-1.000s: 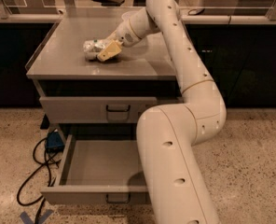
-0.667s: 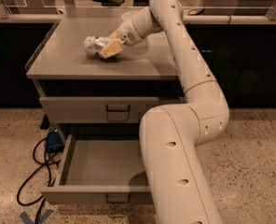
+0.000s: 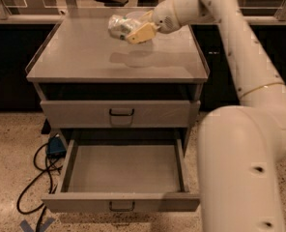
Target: Place 7up can into middle drawer
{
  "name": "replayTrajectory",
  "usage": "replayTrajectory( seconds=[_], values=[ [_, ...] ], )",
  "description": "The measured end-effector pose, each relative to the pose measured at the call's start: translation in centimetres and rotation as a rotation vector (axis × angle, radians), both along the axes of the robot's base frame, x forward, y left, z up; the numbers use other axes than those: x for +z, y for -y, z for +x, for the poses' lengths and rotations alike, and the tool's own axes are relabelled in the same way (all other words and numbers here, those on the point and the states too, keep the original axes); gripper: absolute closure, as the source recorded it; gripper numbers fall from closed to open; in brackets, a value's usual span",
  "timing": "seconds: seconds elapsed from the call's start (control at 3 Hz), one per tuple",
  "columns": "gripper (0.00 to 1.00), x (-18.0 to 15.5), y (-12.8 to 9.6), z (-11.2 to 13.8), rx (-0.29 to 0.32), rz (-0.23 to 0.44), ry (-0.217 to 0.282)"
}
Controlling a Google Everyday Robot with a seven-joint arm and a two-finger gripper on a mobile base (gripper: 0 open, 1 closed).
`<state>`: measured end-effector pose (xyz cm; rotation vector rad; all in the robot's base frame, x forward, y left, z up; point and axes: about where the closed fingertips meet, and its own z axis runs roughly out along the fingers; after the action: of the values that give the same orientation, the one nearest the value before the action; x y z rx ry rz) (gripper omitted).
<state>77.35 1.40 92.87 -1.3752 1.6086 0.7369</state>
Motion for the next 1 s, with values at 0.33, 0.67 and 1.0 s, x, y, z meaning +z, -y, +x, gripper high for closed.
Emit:
replayTrajectory(
  seconds=[0.33, 0.67, 1.0],
  values=[
    [1.0, 9.3, 4.8, -4.6, -0.1, 0.099, 0.123],
    [1.0, 13.0, 5.8, -8.0, -0.116, 0.117, 0.166],
    [1.0, 13.0, 5.8, -8.0, -0.116, 0.117, 0.166]
  ],
)
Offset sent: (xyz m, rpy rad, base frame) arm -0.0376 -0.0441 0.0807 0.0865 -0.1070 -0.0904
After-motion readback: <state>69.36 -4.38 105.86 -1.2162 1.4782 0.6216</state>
